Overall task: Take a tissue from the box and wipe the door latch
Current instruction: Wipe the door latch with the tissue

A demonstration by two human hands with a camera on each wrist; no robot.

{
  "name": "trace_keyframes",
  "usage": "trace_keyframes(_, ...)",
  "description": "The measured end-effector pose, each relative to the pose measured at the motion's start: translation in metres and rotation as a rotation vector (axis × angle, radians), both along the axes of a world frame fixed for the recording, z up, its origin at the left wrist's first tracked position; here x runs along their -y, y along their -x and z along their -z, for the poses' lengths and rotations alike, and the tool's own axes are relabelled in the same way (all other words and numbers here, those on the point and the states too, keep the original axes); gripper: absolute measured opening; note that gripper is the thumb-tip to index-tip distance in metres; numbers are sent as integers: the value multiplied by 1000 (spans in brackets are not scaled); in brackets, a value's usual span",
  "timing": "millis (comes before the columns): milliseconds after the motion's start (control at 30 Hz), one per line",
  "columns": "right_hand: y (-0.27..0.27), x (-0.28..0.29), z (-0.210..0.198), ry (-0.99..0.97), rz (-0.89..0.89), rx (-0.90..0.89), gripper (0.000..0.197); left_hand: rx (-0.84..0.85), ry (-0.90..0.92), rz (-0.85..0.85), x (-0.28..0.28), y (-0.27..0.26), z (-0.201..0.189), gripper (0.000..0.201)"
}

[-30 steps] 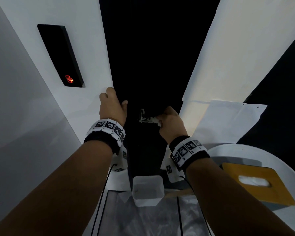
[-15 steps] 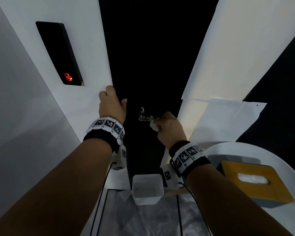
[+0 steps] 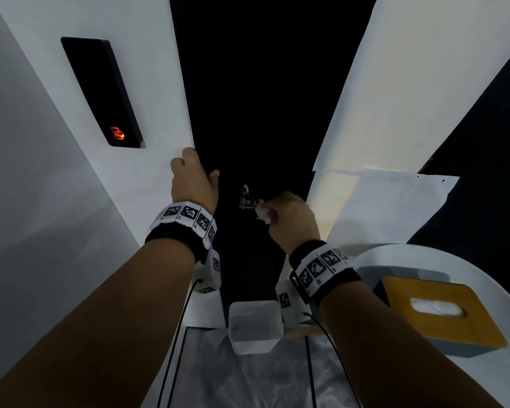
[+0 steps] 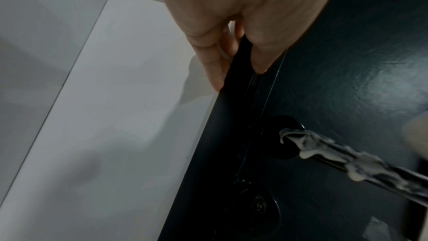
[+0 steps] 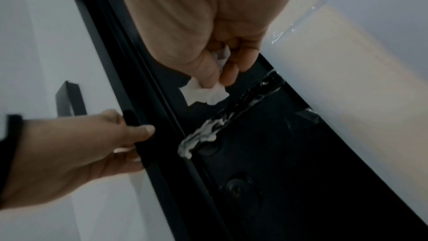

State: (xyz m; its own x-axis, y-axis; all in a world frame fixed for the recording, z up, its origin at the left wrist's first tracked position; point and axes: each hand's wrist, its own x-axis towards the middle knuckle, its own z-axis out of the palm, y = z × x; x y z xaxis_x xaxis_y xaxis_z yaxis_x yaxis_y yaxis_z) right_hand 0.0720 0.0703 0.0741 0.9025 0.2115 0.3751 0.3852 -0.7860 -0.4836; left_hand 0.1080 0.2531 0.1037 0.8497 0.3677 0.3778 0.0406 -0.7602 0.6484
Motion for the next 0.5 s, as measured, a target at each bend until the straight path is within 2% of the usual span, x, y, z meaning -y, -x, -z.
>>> trace_keyframes(100, -8, 9, -10, -89, 97, 62, 28, 3, 0, 6, 0, 0, 1, 37)
trace_keyframes(233, -23, 18, -16, -57, 213, 30, 31, -2, 1, -1, 0, 0, 0, 38)
trace_keyframes(333, -26, 16, -12, 29, 216, -41, 29, -7, 0, 1, 0, 0, 0, 38)
trace_keyframes(500, -27, 1, -12, 48, 159, -74, 29, -4, -14, 2, -1, -1, 1, 38)
